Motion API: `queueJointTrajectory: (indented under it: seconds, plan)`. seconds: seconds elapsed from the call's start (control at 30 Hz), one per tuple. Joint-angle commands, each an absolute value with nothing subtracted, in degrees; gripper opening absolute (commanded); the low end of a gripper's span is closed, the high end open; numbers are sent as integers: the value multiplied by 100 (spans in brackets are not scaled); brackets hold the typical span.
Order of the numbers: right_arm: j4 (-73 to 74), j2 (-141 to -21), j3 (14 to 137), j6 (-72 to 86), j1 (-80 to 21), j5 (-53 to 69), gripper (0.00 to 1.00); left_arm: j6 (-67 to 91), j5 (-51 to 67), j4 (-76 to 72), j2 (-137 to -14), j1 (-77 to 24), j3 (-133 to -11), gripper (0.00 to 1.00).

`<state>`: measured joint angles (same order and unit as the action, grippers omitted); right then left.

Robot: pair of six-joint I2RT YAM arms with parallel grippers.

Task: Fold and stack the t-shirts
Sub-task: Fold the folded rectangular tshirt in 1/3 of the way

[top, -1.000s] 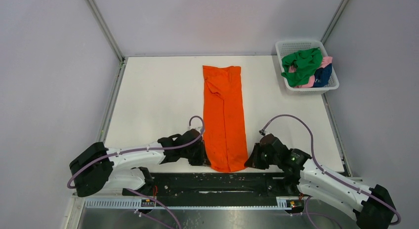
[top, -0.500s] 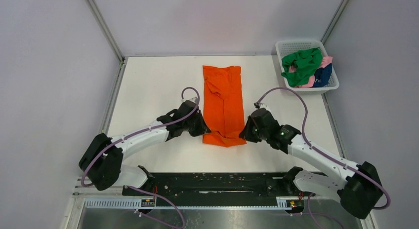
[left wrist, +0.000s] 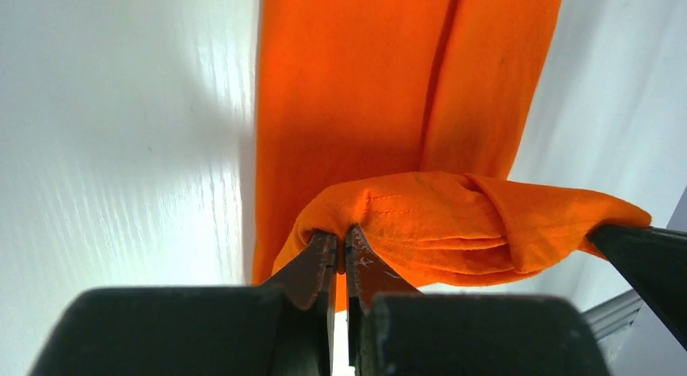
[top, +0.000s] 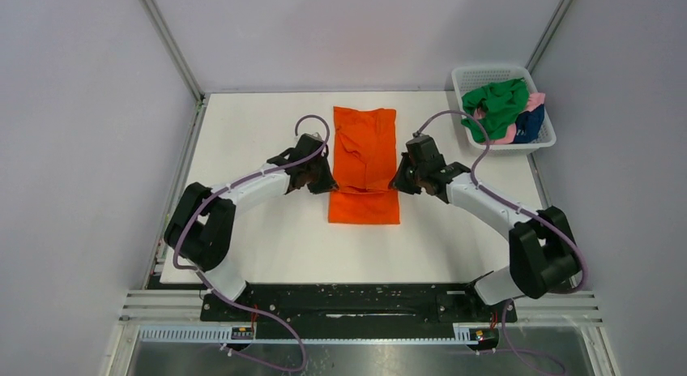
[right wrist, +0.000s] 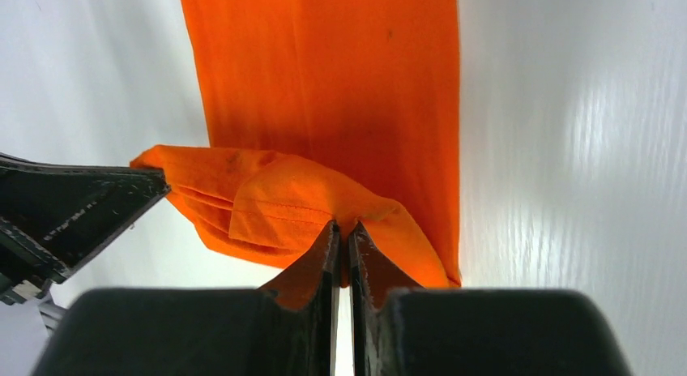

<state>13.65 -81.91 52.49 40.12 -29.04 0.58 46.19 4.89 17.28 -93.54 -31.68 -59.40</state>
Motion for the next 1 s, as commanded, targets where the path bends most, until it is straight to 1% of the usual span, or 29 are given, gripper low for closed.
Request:
queueJointTrajectory:
  seconds: [0.0, 0.07, 0.23, 0.47, 0.6, 0.67, 0.7, 0.73, 0.8, 0.83, 0.93, 0.97]
  plan:
    - [1139, -8661, 5862, 3803, -2667, 211, 2, 4316, 417, 1760, -9725, -2933, -6591, 0]
    - [1121, -8873, 6029, 3769, -2580, 255, 3, 4264, 476, 1775, -9898, -2843, -6812, 0]
    - [942, -9328, 6335, 3759, -2387, 421, 4, 4127, 530, 1879, -10283, -2686, -7263, 4]
    - [809, -9793, 6531, 3921, -2172, 631, 4, 4041, 846, 1964, -10968, -2562, -7883, 8]
    - [798, -10018, 6668, 3960, -2109, 592, 5, 4017, 857, 2007, -11233, -2504, -8119, 14]
    - [760, -10194, 6780, 3964, -2079, 576, 10, 4021, 871, 2019, -11337, -2468, -8234, 19]
    - [759, -10283, 6870, 3962, -2064, 591, 14, 4031, 878, 2017, -11376, -2443, -8278, 23]
    - [774, -10381, 6952, 3956, -2039, 619, 21, 4026, 889, 2009, -11408, -2424, -8318, 30]
    - [813, -10475, 7123, 3927, -1990, 573, 44, 4011, 927, 2014, -11445, -2364, -8459, 47]
    - [852, -10478, 7194, 3878, -1959, 527, 52, 3996, 971, 2026, -11444, -2330, -8521, 53]
    - [953, -10205, 7182, 3714, -1936, 336, 92, 3910, 1158, 2145, -11208, -2277, -8514, 81]
    - [924, -10069, 7050, 3675, -1938, 297, 98, 3897, 1164, 2098, -11048, -2276, -8352, 91]
